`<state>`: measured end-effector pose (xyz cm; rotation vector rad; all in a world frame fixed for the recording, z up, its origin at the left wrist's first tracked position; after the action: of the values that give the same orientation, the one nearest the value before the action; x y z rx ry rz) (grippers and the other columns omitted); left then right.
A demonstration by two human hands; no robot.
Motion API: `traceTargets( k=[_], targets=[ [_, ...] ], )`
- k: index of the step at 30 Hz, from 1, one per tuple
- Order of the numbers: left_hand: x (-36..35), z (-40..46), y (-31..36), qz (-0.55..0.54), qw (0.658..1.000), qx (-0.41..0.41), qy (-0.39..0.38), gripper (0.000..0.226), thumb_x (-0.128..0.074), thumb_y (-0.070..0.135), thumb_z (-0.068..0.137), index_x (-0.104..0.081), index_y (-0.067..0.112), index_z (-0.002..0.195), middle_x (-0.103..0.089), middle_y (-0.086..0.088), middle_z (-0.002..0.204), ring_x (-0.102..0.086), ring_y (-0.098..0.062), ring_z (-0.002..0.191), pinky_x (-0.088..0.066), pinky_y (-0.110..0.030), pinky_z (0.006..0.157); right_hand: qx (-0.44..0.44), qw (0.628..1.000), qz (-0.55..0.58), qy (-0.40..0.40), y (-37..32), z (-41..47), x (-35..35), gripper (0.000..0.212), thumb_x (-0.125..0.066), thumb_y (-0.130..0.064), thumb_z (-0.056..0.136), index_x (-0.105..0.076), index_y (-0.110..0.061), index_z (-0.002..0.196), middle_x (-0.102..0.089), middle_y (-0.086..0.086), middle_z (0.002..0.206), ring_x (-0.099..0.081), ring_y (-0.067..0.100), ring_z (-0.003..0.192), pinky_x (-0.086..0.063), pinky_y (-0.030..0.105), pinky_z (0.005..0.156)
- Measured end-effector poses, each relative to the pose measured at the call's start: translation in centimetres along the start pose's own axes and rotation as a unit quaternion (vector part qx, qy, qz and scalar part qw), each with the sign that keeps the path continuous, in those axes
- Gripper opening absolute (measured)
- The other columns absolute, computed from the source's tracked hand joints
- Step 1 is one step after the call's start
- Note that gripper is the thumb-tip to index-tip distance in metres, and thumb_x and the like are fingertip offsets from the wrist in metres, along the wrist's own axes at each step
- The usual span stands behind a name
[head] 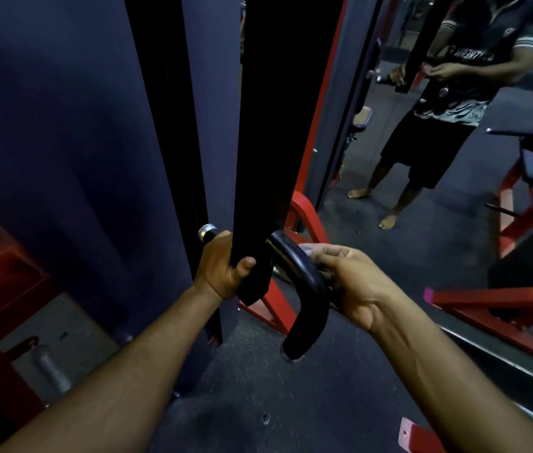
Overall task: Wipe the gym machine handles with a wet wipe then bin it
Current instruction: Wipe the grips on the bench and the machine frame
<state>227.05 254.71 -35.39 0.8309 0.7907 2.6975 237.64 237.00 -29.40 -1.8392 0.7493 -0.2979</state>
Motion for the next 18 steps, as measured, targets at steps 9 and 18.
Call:
traceTargets(
  k=[9,18],
  targets=[
    [0.0,0.0,-0.4,0.007,1.0,-0.005,0.005,0.104,-0.012,0.082,0.093,-0.055,-0.006,0.058,-0.057,-0.016,0.056,-0.052,-0.018,0.059,-0.036,-0.034,0.055,-0.014,0.994,0.106,-0.028,-0.8,0.4,-2.6,0.026,-0.052,-0.004,0.101,-0.066,0.006,0.119,-0.069,0.027,0.108,-0.068,0.025,0.08,-0.06,0.027,0.066],
    [0.5,-0.1,0.2,0.003,1.0,0.011,-0.007,0.104,-0.013,0.083,0.092,-0.052,-0.007,0.058,-0.054,-0.02,0.055,-0.048,-0.019,0.06,-0.033,-0.034,0.054,0.075,0.992,0.094,-0.021,1.6,-2.0,-0.8,0.022,-0.055,0.004,0.093,-0.068,0.007,0.109,-0.072,0.02,0.083,-0.07,0.019,0.064,-0.056,0.024,0.057]
  ],
)
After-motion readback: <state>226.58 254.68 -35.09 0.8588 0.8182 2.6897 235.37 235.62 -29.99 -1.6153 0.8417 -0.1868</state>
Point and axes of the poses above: each hand's wrist, its own z-axis towards the middle knuckle, its own x-axis out of the back of the hand, y = z × x, the point moved 4 cm from there along z, towards the middle knuckle
